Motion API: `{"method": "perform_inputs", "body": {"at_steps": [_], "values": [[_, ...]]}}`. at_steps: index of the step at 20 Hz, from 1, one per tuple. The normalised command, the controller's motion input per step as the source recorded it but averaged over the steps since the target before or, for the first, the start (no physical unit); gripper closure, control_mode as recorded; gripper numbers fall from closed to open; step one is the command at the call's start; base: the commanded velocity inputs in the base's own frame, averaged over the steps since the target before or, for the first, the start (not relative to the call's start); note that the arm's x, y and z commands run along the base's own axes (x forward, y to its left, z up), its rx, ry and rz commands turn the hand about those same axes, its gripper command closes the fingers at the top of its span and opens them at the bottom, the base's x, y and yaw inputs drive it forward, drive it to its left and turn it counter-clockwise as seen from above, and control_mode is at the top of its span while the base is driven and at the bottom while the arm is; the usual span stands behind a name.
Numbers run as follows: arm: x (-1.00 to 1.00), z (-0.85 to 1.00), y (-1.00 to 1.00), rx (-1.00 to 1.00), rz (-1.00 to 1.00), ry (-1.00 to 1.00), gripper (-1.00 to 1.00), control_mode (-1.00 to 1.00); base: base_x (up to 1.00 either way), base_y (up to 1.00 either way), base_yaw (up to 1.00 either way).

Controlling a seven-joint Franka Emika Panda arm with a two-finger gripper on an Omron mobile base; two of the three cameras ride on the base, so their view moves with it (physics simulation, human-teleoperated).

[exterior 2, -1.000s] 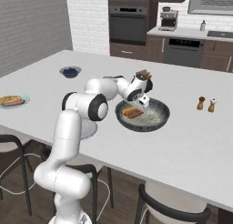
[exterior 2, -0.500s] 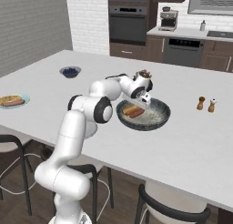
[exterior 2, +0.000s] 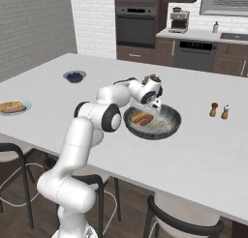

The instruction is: Place one bun and one sausage from the bowl on each plate.

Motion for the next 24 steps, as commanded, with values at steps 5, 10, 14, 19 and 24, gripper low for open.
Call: {"method": "perform_inputs", "body": {"at_steps": [5,10,14,19,24], "values": [[0.0,-0.67,0.41,0.02,0.04,-0.02,1.0,-1.0,0.0,0.0,0.0],[-0.23,-0.29,0.09,0.03,0.0,-0.11,1.0,-1.0,0.0,0.0,0.0],[-0.29,0.53,0.0,0.0,0.0,-0.11,1.0,-1.0,0.0,0.0,0.0],[-0.25,0.82,0.02,0.0,0.0,-0.01,1.0,-1.0,0.0,0.0,0.0],[-0.52,0.47,0.46,0.0,0.0,0.01,1.0,-1.0,0.0,0.0,0.0]]}}
